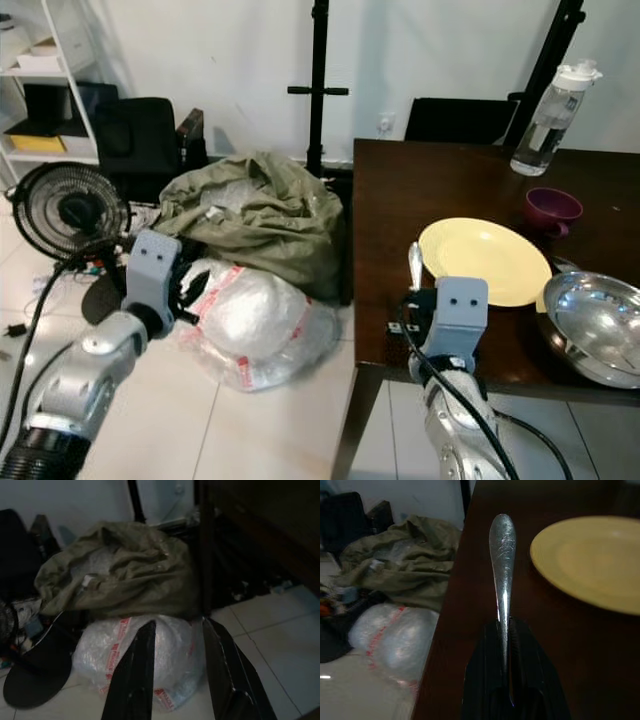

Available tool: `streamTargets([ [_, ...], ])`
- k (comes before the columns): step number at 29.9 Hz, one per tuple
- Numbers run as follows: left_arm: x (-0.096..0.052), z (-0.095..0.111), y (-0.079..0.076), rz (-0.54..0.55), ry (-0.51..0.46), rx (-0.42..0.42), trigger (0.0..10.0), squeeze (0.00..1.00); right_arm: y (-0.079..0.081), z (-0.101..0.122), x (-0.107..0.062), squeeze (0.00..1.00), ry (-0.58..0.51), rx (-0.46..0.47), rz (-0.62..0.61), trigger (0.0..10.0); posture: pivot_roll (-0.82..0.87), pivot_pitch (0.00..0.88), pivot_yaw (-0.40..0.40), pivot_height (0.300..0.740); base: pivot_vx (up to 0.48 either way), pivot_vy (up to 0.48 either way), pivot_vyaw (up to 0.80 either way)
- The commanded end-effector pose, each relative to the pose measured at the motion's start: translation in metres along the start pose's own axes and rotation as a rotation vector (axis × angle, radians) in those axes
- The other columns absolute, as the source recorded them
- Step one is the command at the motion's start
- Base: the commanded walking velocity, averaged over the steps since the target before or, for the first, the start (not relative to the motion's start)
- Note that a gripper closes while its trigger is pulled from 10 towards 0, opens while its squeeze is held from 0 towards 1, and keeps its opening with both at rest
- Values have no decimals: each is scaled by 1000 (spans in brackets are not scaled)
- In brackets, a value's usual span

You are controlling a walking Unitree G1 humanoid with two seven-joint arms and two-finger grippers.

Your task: Setting the table

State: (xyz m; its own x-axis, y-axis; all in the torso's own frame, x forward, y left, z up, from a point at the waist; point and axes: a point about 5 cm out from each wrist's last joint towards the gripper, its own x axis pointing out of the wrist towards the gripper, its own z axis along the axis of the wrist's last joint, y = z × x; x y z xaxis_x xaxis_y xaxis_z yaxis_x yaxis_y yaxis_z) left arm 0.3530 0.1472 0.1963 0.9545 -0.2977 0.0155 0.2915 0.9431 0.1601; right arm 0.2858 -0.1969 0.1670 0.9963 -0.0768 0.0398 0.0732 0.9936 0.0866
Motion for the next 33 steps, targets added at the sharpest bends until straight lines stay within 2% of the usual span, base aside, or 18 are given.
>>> streamTargets([
  [1,-2,-1,6,2,19,-15,10000,0,3,-7,0,0,27,27,20,10000,-50,130,124,740,0,0,0],
  [5,-3,1,10,14,16,-26,10000,0,5,-10,2,0,21,39,18,10000,-50,133,125,740,0,0,0],
  [14,-2,6,6,-1,13,-41,10000,0,6,-12,23,0,21,29,5,10000,-38,138,120,740,0,0,0],
  [24,-8,4,10,15,25,-41,10000,0,-2,-12,48,0,32,74,-39,10000,-18,142,113,740,0,0,0],
  [27,-8,3,10,15,27,-40,10000,0,-1,-11,51,0,26,59,-25,10000,-10,144,113,740,0,0,0],
  [30,-10,3,9,13,31,-38,10000,0,0,-14,58,0,30,-4,-7,10000,-5,142,112,740,0,0,0],
  [33,-10,3,9,12,33,-38,10000,0,-1,-15,60,0,33,-8,-3,10000,3,143,111,740,0,0,0],
])
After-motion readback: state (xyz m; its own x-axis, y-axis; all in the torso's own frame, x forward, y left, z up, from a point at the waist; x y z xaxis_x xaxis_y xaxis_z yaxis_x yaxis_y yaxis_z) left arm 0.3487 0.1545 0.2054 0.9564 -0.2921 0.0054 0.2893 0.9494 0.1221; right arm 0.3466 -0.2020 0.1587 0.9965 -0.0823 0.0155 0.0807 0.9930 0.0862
